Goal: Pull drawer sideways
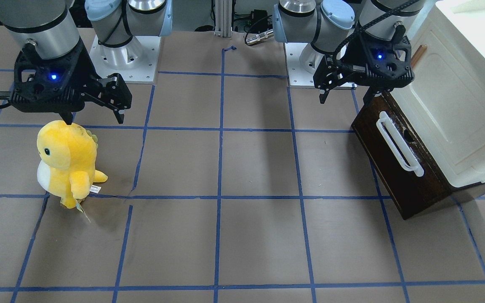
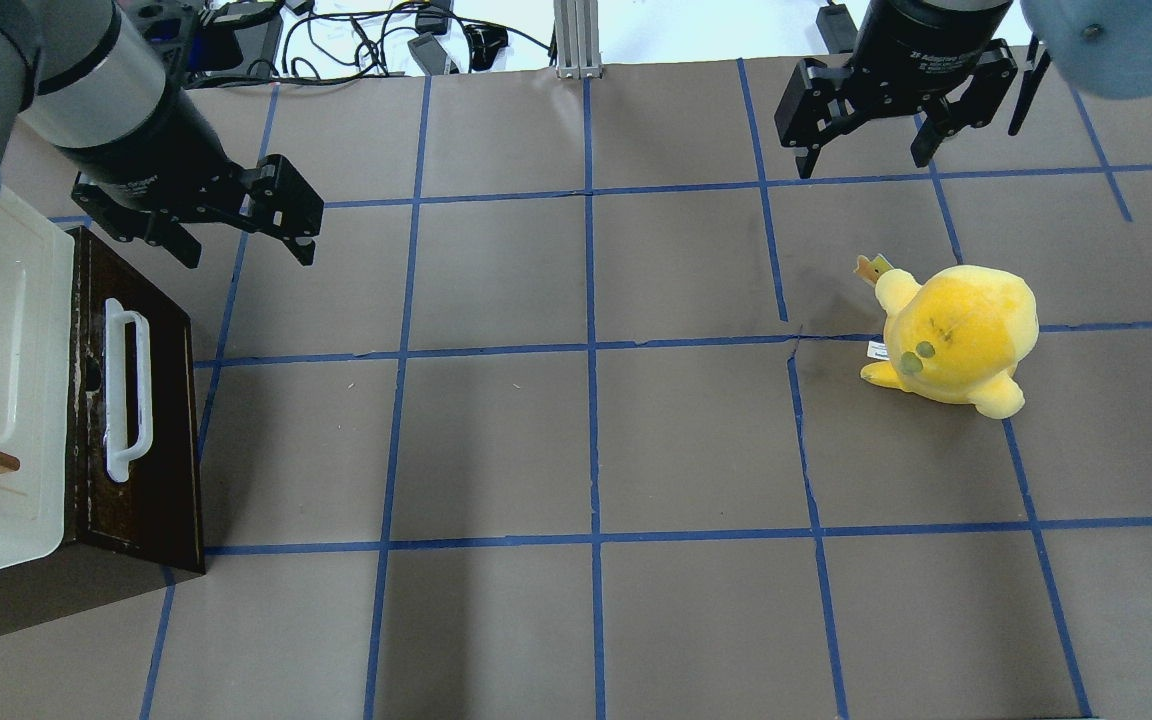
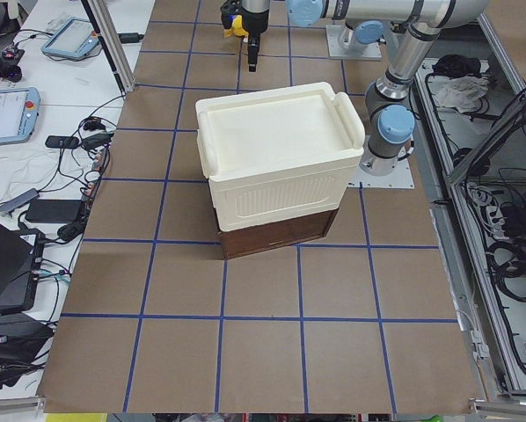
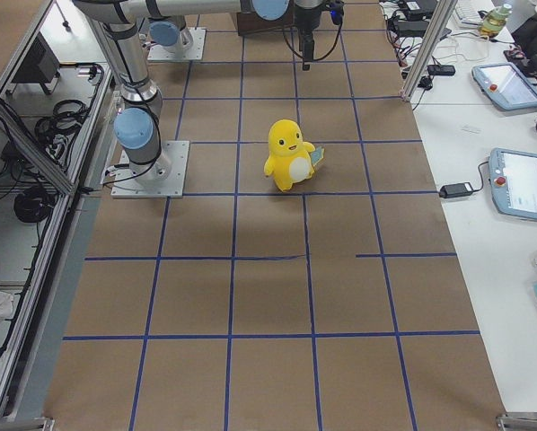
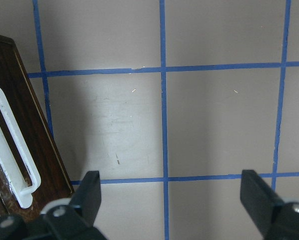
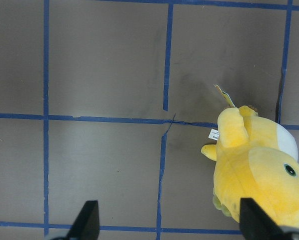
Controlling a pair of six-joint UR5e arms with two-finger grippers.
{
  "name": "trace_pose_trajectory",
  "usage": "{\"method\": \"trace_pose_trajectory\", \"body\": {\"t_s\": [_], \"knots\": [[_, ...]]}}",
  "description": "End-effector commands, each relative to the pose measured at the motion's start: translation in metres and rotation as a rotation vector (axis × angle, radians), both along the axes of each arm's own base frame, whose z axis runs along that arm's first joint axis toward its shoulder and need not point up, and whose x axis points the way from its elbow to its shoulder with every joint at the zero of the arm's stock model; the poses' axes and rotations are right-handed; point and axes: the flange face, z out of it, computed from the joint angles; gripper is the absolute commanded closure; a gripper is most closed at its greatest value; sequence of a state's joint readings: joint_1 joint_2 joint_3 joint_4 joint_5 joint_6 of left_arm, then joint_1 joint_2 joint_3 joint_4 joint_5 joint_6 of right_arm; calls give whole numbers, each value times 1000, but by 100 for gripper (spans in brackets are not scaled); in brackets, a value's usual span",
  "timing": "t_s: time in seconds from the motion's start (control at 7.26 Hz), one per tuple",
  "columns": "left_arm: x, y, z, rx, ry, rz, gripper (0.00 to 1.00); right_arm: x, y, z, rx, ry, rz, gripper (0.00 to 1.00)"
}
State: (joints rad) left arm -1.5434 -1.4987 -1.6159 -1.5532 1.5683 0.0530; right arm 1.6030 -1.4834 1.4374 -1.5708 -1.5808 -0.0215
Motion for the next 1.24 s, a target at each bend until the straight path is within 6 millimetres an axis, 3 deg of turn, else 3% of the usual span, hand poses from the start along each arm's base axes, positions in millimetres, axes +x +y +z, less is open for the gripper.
{"method": "trace_pose_trajectory", "body": {"t_s": [0.0,1.1], "knots": [[0,1,2,-4,-3,0,0,0,0,0,0,-1,0,0],[3,-1,7,-15,2,7,0,0,0,0,0,1,0,0]]}}
